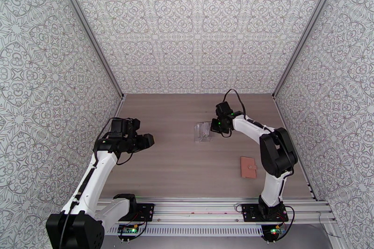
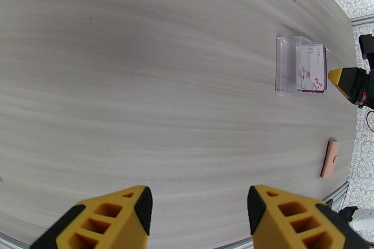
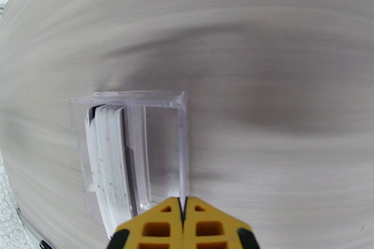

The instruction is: Put the credit cards into the card holder

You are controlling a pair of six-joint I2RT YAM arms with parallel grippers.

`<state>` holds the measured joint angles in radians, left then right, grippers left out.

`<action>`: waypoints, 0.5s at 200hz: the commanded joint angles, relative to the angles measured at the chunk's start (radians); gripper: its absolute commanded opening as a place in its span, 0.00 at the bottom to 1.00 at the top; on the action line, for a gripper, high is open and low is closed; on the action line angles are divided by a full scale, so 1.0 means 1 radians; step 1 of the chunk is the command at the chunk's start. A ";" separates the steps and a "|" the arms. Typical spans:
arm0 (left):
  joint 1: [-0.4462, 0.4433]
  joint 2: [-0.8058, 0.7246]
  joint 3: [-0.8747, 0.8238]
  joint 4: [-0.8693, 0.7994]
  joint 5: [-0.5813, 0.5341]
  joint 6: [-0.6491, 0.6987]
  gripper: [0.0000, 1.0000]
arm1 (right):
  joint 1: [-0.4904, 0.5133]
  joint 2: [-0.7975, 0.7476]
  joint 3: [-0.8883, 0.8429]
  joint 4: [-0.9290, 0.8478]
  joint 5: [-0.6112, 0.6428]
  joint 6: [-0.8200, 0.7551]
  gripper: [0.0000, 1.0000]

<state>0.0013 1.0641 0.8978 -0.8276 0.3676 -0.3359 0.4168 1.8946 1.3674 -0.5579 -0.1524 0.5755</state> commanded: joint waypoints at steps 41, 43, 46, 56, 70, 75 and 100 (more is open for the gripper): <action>-0.015 -0.011 0.026 -0.025 -0.022 0.005 0.61 | 0.007 -0.066 0.053 -0.092 0.120 -0.029 0.44; -0.015 -0.011 0.026 -0.026 -0.024 0.005 0.61 | 0.006 -0.075 0.053 -0.098 0.127 -0.034 0.46; -0.016 -0.013 0.027 -0.025 -0.024 0.005 0.61 | 0.004 -0.087 0.050 -0.109 0.141 -0.040 0.48; -0.018 -0.022 0.027 -0.025 -0.024 0.000 0.61 | -0.005 -0.134 0.029 -0.134 0.179 -0.053 0.52; -0.033 -0.034 0.030 -0.026 -0.021 -0.008 0.62 | -0.023 -0.219 -0.046 -0.149 0.214 -0.063 0.53; -0.043 -0.037 0.030 -0.026 -0.024 -0.013 0.62 | -0.029 -0.242 -0.072 -0.152 0.221 -0.063 0.54; -0.112 -0.052 0.033 -0.025 -0.048 -0.042 0.62 | -0.073 -0.366 -0.232 -0.199 0.283 -0.008 0.54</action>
<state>-0.0528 1.0382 0.9009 -0.8341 0.3470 -0.3431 0.3874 1.6363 1.2701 -0.6613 0.0223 0.5354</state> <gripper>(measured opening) 0.618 0.541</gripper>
